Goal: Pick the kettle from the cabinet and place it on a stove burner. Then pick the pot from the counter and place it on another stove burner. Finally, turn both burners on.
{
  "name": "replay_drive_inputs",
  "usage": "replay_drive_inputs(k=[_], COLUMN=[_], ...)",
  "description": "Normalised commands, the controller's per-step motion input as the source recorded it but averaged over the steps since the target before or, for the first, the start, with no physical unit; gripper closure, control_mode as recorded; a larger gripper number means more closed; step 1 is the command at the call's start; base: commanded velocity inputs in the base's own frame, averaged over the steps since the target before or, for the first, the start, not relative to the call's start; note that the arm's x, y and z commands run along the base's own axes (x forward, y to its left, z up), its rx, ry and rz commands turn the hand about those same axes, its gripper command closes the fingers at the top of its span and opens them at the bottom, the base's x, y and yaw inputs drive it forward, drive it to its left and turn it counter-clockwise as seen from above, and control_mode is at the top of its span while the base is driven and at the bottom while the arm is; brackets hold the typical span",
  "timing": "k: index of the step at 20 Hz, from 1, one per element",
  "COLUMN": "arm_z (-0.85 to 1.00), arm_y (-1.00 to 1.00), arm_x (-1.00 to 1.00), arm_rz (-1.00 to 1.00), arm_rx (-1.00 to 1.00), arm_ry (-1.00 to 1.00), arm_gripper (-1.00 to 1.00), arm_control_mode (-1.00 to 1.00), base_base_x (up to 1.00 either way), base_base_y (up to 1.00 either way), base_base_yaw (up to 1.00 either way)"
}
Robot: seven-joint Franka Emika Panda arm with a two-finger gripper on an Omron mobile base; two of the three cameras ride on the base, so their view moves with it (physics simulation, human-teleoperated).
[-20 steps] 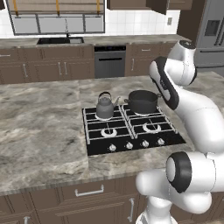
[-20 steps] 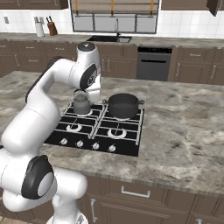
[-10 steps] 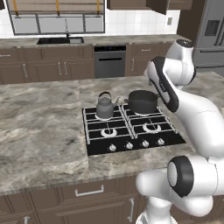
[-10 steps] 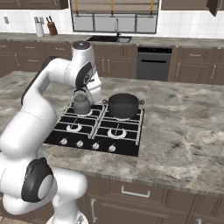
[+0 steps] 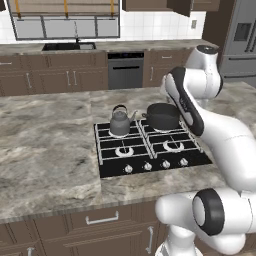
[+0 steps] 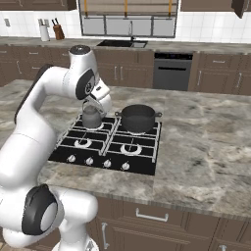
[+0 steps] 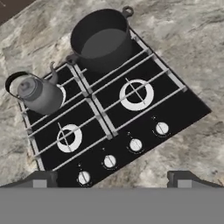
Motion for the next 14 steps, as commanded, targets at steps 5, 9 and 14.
replay_drive_inputs(k=[5,9,14], arm_z=[0.0,-0.02,-0.23], arm_y=[0.16,0.1,0.0], arm_x=[-0.34,-0.46,-0.49], arm_rz=[0.24,0.21,0.17], arm_rx=[-0.14,-0.13,-0.11], arm_ry=[0.0,0.0,0.0], arm_gripper=[-1.0,-1.0,-1.0], arm_control_mode=[-1.0,-1.0,-1.0], base_base_x=[0.0,0.0,0.0], base_base_y=[0.0,0.0,0.0], base_base_yaw=[0.0,0.0,0.0])
